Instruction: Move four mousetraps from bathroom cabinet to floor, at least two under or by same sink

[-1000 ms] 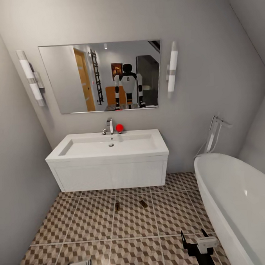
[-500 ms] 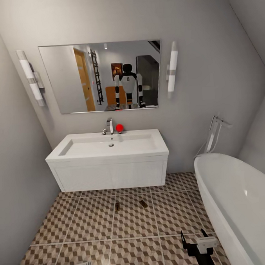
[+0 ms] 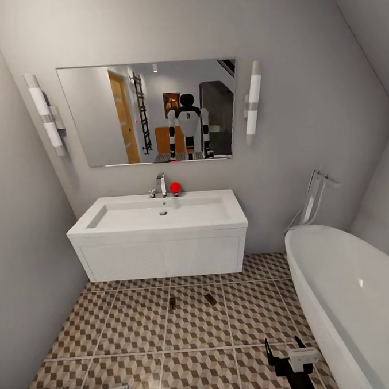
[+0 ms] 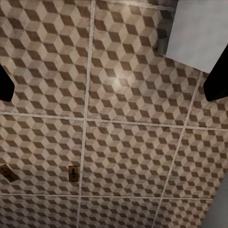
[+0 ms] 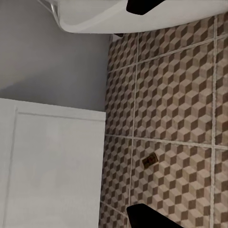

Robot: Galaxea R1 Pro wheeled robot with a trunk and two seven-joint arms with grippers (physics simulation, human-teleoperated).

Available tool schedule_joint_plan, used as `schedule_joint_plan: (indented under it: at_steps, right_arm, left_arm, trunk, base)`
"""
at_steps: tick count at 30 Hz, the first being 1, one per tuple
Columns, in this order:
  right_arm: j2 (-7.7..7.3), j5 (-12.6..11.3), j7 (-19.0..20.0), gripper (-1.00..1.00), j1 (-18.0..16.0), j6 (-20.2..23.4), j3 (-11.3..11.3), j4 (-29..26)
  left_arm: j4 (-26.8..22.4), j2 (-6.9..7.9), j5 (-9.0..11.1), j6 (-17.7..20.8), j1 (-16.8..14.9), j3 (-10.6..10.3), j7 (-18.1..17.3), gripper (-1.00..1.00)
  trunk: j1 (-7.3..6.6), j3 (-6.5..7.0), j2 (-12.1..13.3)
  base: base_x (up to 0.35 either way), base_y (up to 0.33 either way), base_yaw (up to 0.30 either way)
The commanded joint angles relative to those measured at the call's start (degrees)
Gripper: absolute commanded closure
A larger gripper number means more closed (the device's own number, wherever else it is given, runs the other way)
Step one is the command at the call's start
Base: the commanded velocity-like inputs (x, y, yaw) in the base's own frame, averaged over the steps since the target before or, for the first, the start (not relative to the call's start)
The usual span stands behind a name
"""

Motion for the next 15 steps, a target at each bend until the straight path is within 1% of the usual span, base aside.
schedule_joint_plan:
  at_steps: [1, 15]
  right_arm:
    - [0.0, -0.4, -0.1, -1.0, -0.1, -0.1, 0.5, 0.0]
    - [0.0, -0.4, -0.1, -1.0, -0.1, -0.1, 0.5, 0.0]
  left_arm:
    - [0.2, 0.01, 0.5, -0.3, -0.1, -0.2, -0.1, -1.0]
    - [0.2, 0.08, 0.5, -0.3, -0.1, -0.2, -0.2, -1.0]
  trunk:
    - [0.04, -0.13, -0.1]
    - [0.04, -0.13, -0.1]
  base:
    - [0.0, 0.0, 0.0]
    - [0.0, 0.0, 0.0]
